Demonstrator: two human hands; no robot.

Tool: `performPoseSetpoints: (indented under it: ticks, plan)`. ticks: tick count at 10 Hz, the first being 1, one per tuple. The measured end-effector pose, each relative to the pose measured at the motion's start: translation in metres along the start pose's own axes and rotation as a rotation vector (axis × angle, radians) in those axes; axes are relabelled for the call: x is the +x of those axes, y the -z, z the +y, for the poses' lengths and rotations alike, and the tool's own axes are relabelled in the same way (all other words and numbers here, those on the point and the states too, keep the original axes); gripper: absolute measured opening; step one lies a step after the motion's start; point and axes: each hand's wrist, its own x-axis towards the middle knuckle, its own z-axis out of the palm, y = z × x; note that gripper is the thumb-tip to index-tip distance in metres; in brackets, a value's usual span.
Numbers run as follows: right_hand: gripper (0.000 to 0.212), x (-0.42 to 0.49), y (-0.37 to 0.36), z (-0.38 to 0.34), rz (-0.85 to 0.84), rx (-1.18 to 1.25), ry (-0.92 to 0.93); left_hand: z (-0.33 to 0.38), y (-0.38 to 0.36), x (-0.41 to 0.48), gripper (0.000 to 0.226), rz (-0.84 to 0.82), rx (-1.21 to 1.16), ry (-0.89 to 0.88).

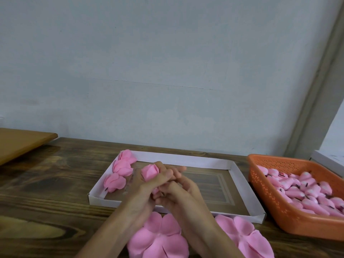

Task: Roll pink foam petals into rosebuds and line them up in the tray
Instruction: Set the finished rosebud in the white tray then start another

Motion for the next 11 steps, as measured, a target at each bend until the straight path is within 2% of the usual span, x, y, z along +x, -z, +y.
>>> performPoseSetpoints:
  ticks: [1, 2, 3, 4, 5, 6, 7, 8, 9, 10, 11]
  plan:
    - [0.033, -0.001, 0.003, -0.001, 0.069, -0.288, 0.091, -0.001, -0.001, 0.001, 0.024, 0.062, 0.129, -0.042]
    - [0.022, -0.003, 0.014, -0.008, 0.261, -0.914, 0.386, -0.007, 0.005, 0.005, 0.025, 0.287, 0.470, -0.229]
    - [0.025, -0.004, 0.018, -0.020, 0.310, -0.893, 0.529, -0.011, 0.012, 0.012, 0.032, 0.408, 0.778, -0.321]
    - [0.021, -0.007, 0.009, -0.025, 0.159, -0.784, 0.524, -0.015, 0.012, 0.009, 0.021, 0.397, 0.885, -0.278]
    - [0.025, -0.011, 0.000, -0.020, 0.144, -0.943, 0.593, -0.016, 0.017, 0.002, 0.040, 0.362, 0.982, -0.257]
    - [0.018, -0.009, 0.002, -0.017, 0.219, -1.015, 0.650, -0.016, 0.013, -0.001, 0.035, 0.345, 0.995, -0.266]
    - [0.010, -0.008, 0.004, -0.021, 0.257, -1.070, 0.708, -0.019, 0.010, 0.003, 0.033, 0.309, 0.971, -0.232]
    - [0.010, -0.009, 0.004, -0.022, 0.230, -0.968, 0.673, -0.024, 0.009, 0.006, 0.005, 0.270, 0.778, -0.247]
    - [0.013, -0.009, 0.003, -0.020, 0.241, -0.598, 0.411, -0.020, 0.007, 0.006, 0.024, 0.362, 0.605, -0.221]
    - [0.024, -0.007, 0.003, -0.012, 0.212, -0.519, 0.232, -0.014, 0.010, 0.007, 0.036, 0.468, 0.340, -0.144]
    - [0.031, -0.006, -0.002, 0.000, 0.103, -0.486, 0.183, -0.010, 0.007, 0.006, 0.045, 0.459, 0.112, 0.012]
